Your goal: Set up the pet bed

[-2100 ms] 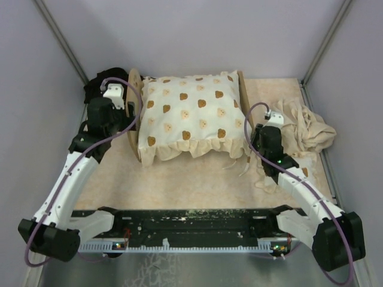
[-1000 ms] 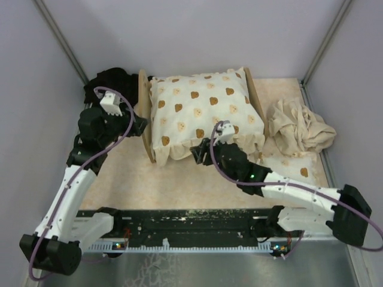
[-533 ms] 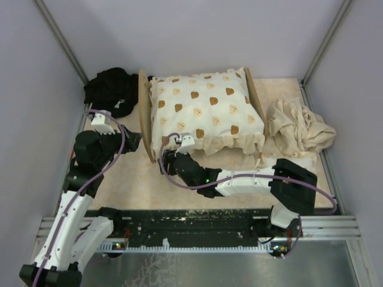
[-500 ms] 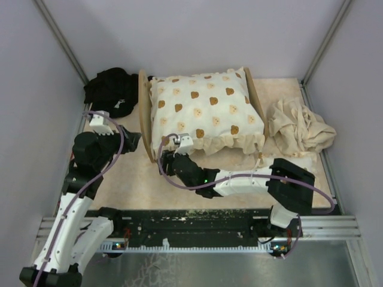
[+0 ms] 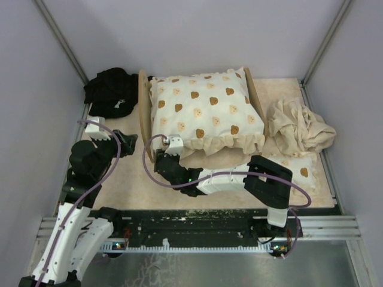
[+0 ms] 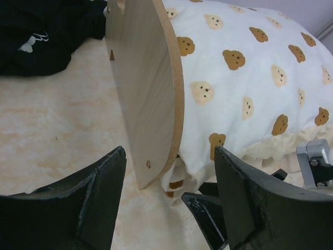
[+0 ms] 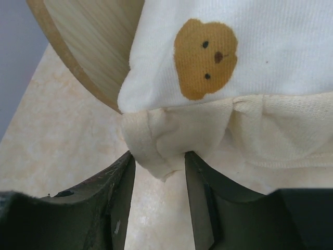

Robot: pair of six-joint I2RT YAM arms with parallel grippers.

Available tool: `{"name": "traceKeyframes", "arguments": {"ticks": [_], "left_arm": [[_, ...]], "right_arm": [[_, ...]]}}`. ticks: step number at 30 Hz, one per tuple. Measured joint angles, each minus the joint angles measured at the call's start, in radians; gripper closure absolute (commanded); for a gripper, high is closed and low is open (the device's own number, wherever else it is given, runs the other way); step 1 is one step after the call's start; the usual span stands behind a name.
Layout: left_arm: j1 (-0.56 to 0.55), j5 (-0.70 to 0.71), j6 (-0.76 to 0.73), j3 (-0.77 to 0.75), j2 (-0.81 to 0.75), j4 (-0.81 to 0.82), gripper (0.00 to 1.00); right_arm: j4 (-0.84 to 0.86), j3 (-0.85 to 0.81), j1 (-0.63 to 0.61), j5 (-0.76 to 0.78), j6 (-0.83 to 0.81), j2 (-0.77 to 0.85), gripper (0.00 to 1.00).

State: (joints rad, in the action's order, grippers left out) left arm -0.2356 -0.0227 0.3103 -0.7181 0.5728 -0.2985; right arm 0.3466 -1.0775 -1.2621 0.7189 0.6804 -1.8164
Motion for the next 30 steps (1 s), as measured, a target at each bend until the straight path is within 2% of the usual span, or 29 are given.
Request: {"name": "traceKeyframes", "arguments": {"ticks": [6, 14, 17, 22, 30], "left_arm": [[-0.005, 0.001, -0.001, 0.0, -0.004, -0.001, 0.29], [-0.005, -0.029, -0.039, 0.003, -0.002, 0.0, 0.32], [-0.005, -0.06, -0.066, 0.016, -0.002, -0.001, 0.36], [-0.007, -0.151, -0.109, 0.048, 0.005, -0.001, 0.45], [-0.01, -0.304, -0.166, 0.044, 0.07, -0.001, 0.49]], "right_arm": [[-0.035, -0.011, 0.0, 0.085, -0.058, -0.006, 1.0], [-0.018, -0.011, 0.0, 0.109, -0.201, 0.019, 1.0], [-0.01, -0.011, 0.002, 0.095, -0.263, 0.062, 1.0], [0.006, -0.011, 0.037, 0.031, -0.328, 0.163, 1.0], [0.009, -0.011, 0.134, -0.065, -0.38, 0.252, 1.0]]}}
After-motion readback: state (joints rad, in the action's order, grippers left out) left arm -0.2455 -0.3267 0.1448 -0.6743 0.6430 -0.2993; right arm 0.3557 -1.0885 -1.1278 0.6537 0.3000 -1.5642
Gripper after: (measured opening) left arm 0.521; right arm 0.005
